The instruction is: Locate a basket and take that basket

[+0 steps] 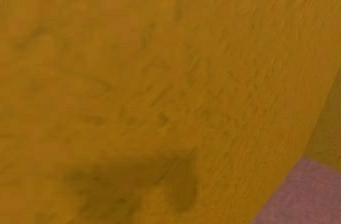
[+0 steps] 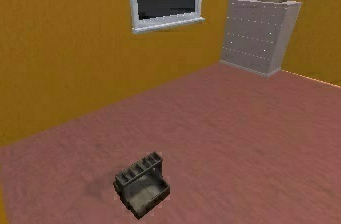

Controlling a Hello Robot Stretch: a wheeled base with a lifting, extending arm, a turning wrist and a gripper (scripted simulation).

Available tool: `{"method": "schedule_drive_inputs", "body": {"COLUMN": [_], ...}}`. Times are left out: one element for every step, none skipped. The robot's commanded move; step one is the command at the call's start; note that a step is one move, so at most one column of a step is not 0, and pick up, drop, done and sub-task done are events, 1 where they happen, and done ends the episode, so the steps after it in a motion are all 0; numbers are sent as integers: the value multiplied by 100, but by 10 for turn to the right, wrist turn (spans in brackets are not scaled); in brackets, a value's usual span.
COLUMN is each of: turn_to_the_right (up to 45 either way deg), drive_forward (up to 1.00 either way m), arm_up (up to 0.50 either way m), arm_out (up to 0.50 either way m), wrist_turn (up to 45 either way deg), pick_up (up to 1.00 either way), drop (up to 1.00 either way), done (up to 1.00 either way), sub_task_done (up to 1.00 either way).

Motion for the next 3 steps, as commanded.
{"method": "schedule_drive_inputs", "body": {"turn_to_the_right": [0, 0, 0], "drive_forward": [0, 0, 0], "arm_up": [0, 0, 0], "arm_out": [50, 0, 0], "wrist_turn": [0, 450, 450], "pick_up": [0, 0, 0], "drop": [0, 0, 0], "done": [0, 0, 0], "sub_task_done": [0, 0, 0]}}
